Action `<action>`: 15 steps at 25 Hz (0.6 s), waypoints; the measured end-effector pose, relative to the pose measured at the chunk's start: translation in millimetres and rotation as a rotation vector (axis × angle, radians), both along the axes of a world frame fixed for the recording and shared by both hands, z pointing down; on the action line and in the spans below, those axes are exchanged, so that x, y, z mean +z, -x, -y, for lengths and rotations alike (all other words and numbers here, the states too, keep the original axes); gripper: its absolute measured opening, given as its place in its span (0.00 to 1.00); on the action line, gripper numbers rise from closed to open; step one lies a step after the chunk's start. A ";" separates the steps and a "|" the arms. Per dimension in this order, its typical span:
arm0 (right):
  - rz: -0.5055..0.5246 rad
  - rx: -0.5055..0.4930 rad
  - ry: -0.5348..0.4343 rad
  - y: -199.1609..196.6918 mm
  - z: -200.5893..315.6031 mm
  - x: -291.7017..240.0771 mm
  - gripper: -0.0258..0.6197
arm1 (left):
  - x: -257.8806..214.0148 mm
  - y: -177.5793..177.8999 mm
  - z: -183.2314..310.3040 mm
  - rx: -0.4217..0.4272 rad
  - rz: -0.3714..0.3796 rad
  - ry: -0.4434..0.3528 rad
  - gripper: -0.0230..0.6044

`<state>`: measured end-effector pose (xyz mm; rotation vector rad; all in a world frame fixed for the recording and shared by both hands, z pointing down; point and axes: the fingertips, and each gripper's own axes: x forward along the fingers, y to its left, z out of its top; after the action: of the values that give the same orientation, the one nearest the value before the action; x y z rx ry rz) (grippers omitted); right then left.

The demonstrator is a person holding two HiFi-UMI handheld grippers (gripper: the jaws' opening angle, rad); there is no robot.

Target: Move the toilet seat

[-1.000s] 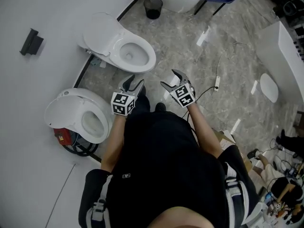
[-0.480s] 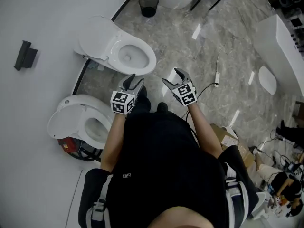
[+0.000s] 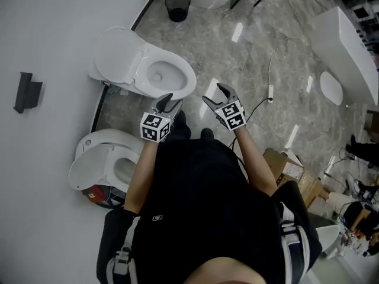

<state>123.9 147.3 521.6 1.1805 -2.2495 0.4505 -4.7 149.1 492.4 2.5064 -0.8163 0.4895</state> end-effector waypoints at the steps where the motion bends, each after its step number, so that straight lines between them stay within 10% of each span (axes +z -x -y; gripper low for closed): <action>1: 0.002 0.012 0.002 1.3 3.4 1.1 0.55 | 1.3 0.7 3.4 0.017 -0.001 0.002 0.34; 15: -0.001 0.098 0.025 21.1 16.4 11.3 0.54 | 17.9 18.4 32.5 0.116 -0.007 0.035 0.33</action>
<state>102.8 130.9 532.9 1.2816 -2.1860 0.5143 -23.1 116.5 510.3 2.5317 -0.6571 0.5284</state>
